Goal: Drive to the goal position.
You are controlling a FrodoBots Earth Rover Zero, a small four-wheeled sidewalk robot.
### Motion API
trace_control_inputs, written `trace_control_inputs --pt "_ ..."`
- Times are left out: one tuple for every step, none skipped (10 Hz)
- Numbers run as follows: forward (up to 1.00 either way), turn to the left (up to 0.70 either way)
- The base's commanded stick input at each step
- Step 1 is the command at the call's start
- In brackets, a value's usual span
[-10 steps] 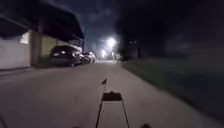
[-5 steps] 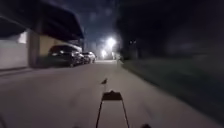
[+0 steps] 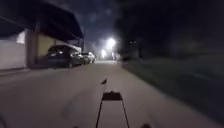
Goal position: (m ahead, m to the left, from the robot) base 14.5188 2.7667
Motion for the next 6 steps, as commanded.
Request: trace_control_inputs --pt "0.50 0.00" --pt "0.50 0.00" --pt "0.50 0.00" --pt "0.50 0.00" --pt "0.50 0.00" --pt "0.50 0.00"
